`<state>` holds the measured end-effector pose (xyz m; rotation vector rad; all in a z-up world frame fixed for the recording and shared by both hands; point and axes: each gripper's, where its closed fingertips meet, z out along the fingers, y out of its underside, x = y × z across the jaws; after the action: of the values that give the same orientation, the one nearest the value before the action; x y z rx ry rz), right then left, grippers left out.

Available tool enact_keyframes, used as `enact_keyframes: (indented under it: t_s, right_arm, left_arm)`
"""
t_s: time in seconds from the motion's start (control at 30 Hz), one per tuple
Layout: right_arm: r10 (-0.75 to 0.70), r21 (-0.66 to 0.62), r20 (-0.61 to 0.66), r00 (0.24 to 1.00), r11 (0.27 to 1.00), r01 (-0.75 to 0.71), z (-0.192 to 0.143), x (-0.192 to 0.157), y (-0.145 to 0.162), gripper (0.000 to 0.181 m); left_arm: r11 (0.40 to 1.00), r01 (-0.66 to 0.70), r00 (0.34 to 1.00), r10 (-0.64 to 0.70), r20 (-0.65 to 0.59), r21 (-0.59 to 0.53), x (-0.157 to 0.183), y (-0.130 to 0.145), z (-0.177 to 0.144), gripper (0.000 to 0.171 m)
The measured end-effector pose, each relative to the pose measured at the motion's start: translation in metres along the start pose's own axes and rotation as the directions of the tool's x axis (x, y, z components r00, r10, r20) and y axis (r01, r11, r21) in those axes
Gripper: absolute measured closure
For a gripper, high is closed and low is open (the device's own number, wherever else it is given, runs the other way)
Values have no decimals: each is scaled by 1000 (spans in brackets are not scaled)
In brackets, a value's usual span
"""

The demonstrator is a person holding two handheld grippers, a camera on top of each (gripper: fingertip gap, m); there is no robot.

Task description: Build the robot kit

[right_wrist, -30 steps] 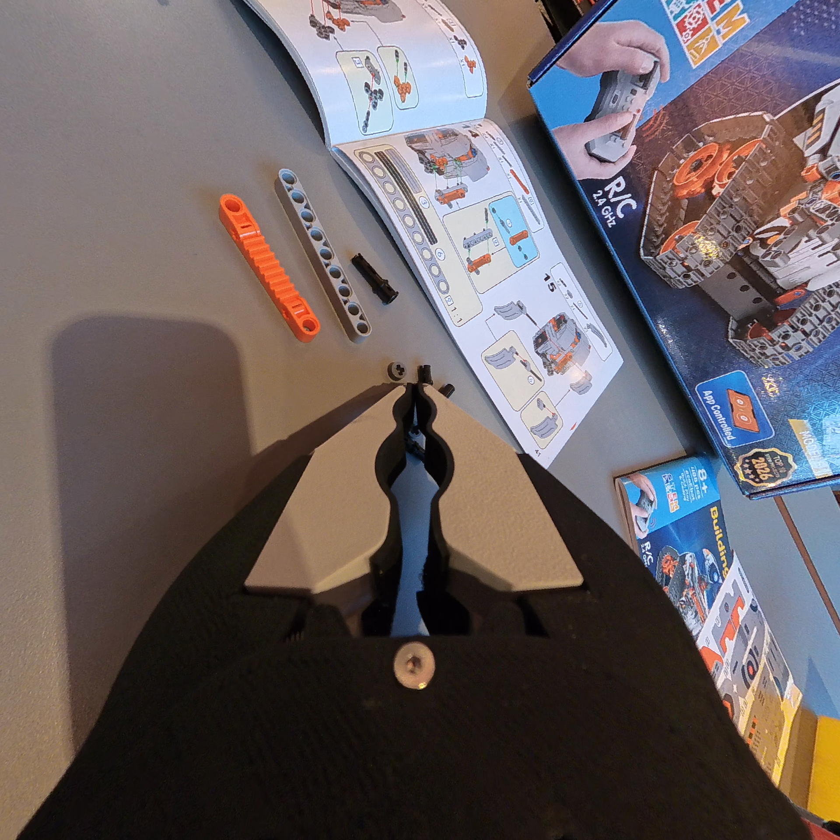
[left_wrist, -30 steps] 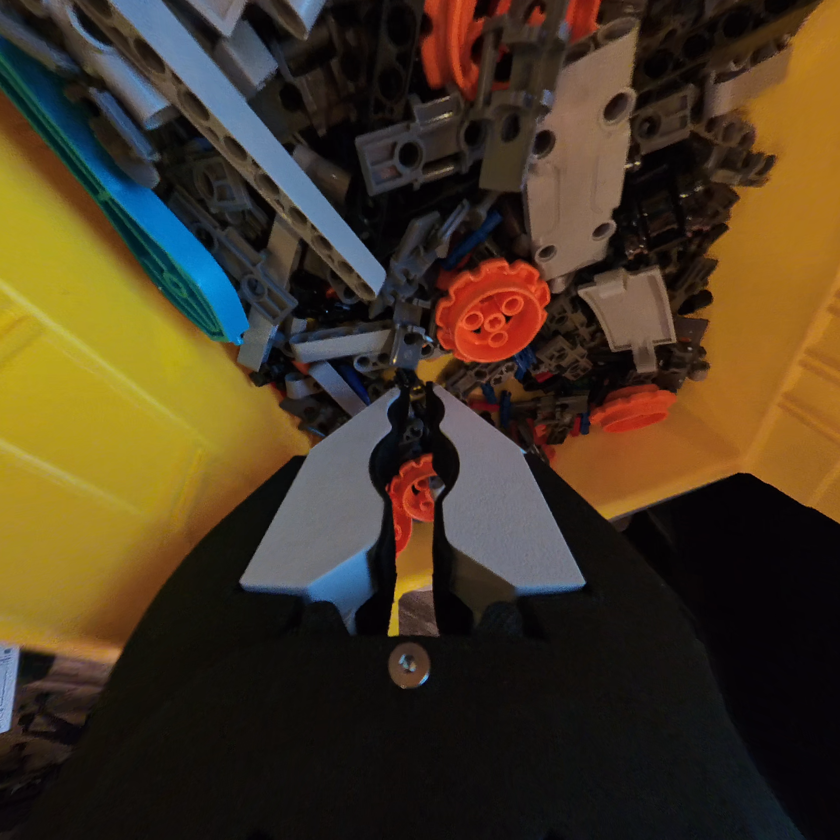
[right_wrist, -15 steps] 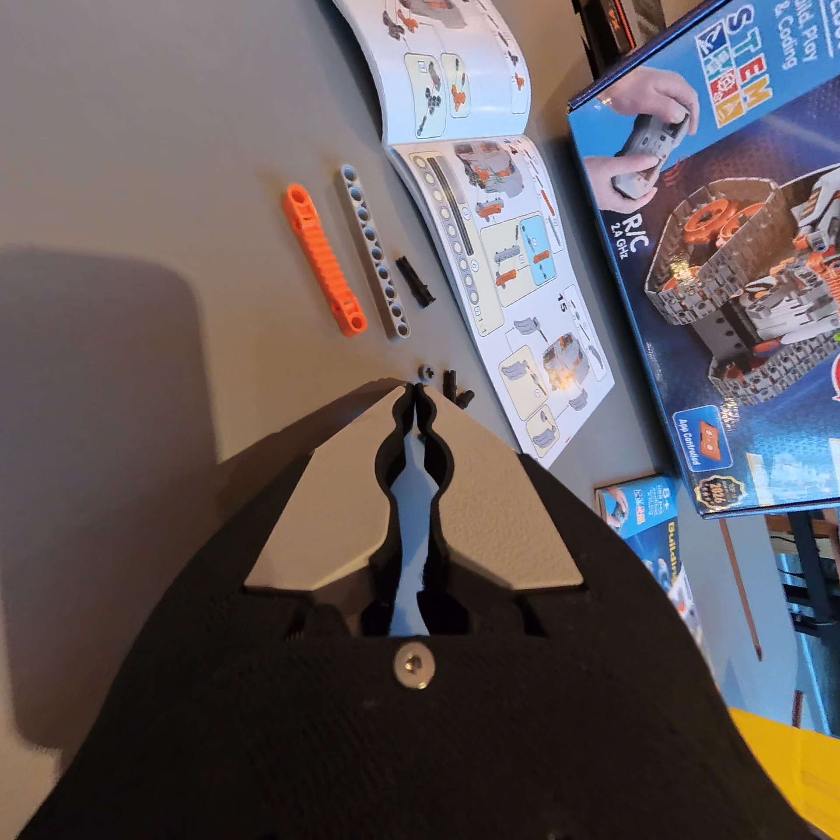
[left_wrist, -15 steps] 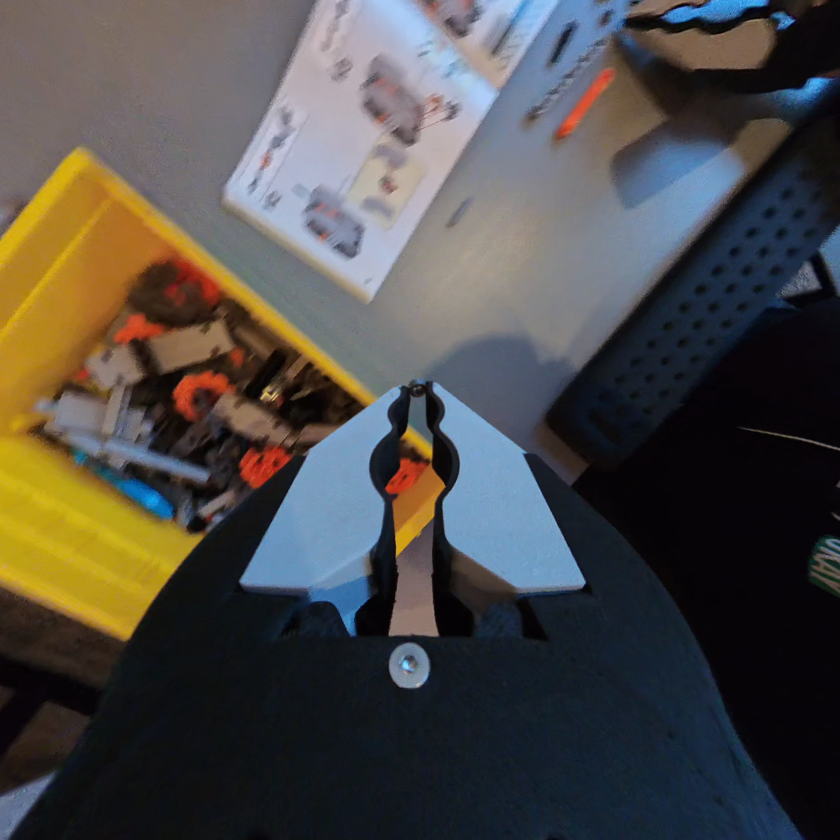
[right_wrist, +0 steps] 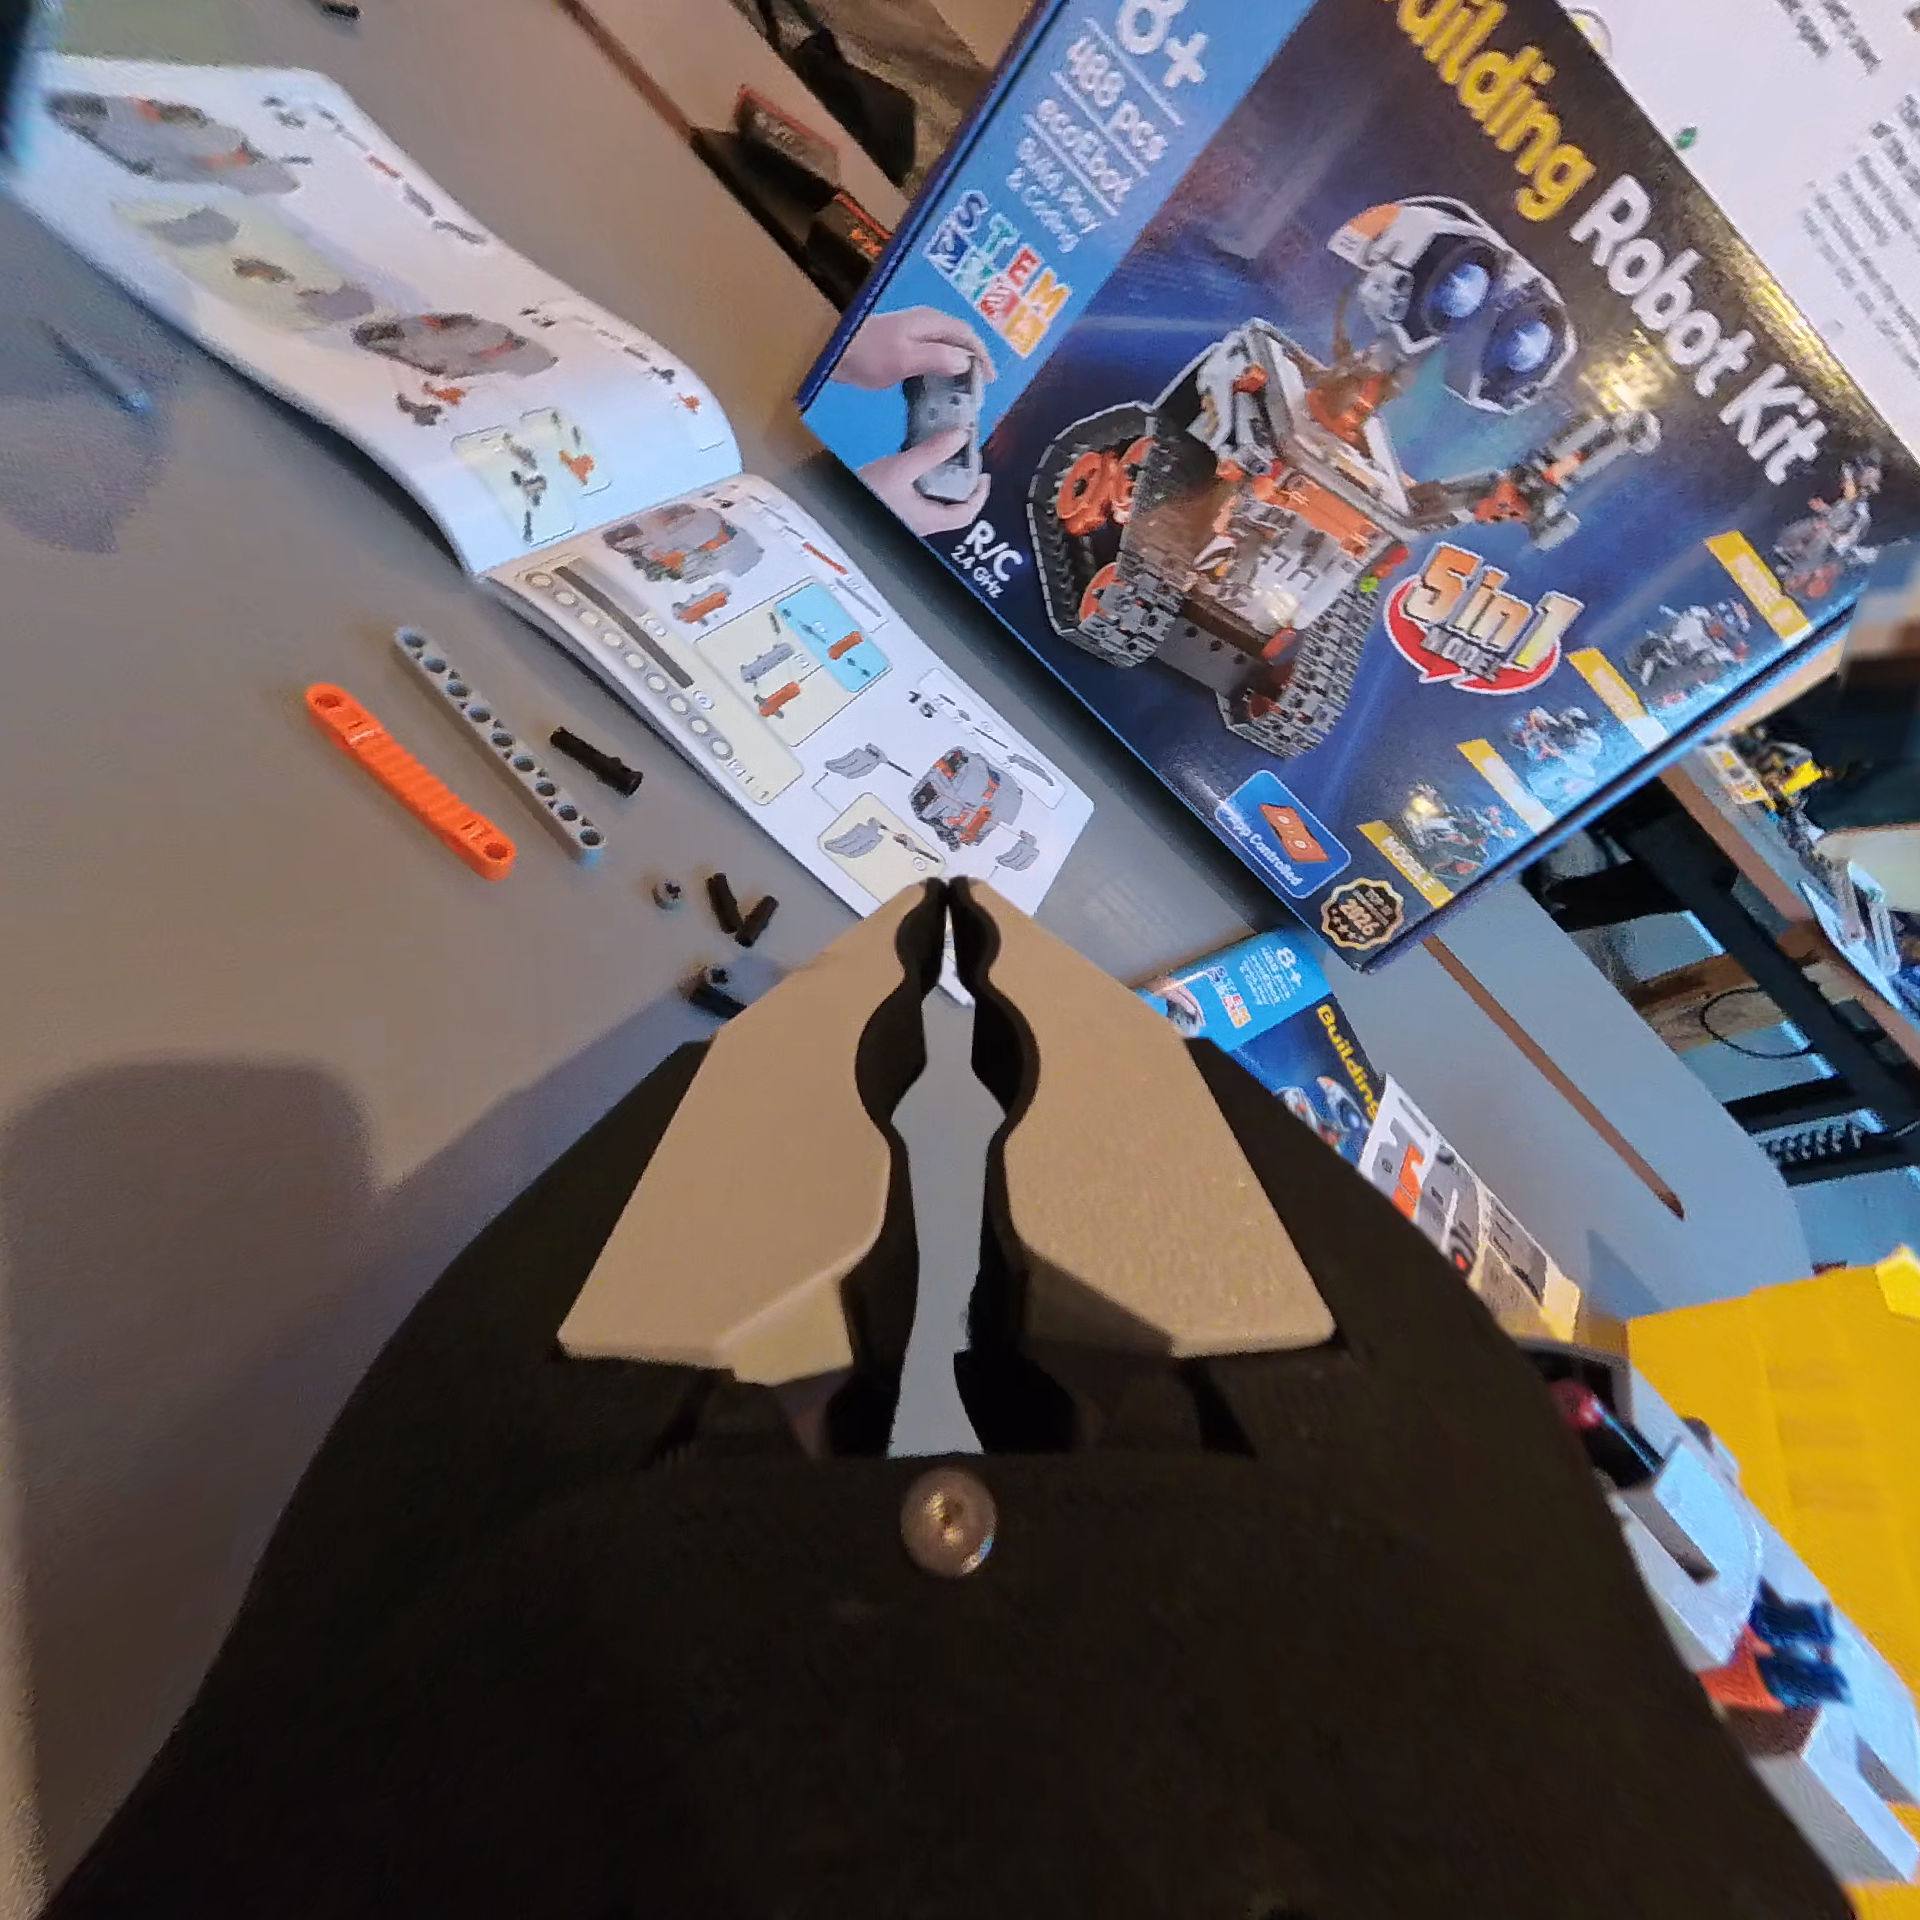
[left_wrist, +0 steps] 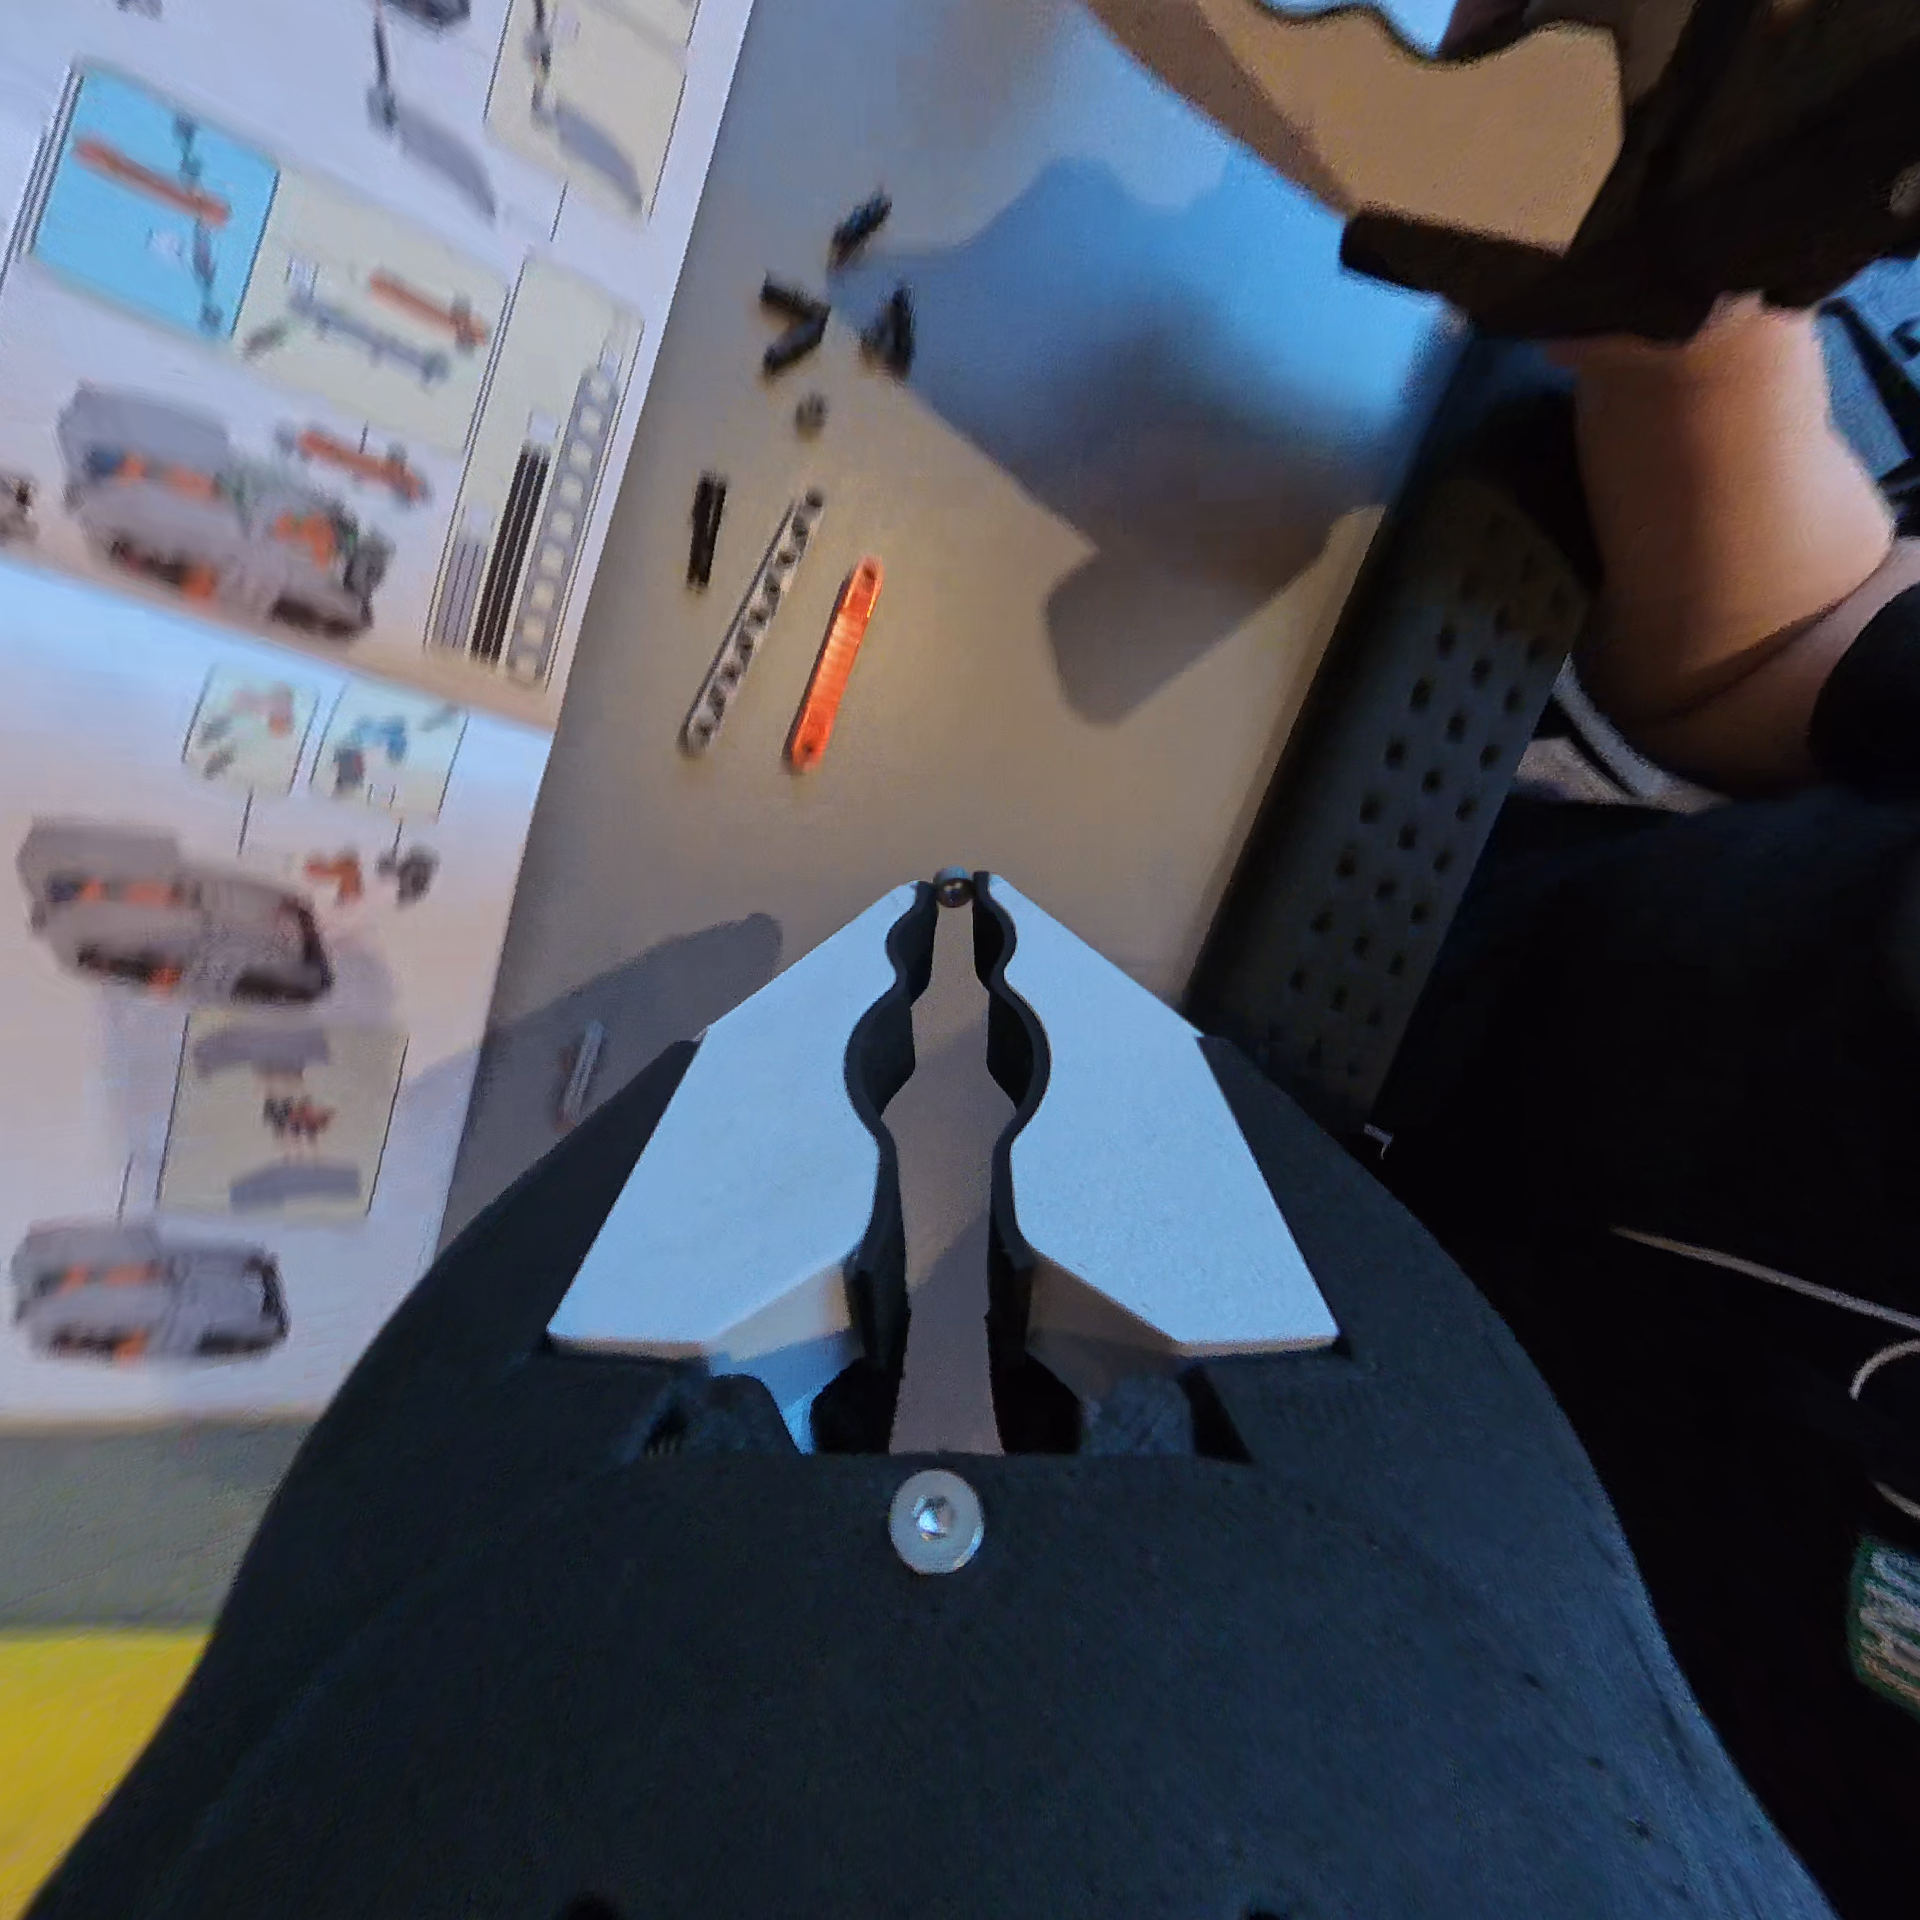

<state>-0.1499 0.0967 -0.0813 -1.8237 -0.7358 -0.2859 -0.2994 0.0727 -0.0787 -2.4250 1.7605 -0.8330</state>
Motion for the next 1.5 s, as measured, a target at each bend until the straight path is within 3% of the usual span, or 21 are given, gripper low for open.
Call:
enact_keyframes:
  t_s: [0.2,0.33,0.53,1.23,1.3,1.37,1.5]
  right_arm:
    - [62,-5,-38,997,998,-62,-6,13,2,181]
    - [109,4,-35,993,994,-109,-10,18,3,181]
    - [133,1,-17,991,991,-133,-10,17,3,181]
    - [111,-30,37,993,994,-110,-4,3,7,180]
    - [111,-35,31,993,993,-110,-3,4,9,181]
    - [114,-43,19,993,993,-113,-2,7,11,181]
    - [146,-17,9,989,989,-146,-3,13,11,181]
  left_arm:
    - [997,-62,998,63,-31,49,8,-70,45,168]
    - [1000,-29,997,29,-70,-1,3,-88,75,168]
    - [995,25,994,-34,-101,-95,0,-85,97,168]
    - [986,30,1000,-31,-2,-166,-14,-66,119,168]
    - [987,18,1000,-20,-8,-159,-13,-67,119,165]
    - [992,14,1000,-17,-18,-129,-11,-71,115,150]
    - [999,30,995,-28,-98,23,6,-92,84,149]
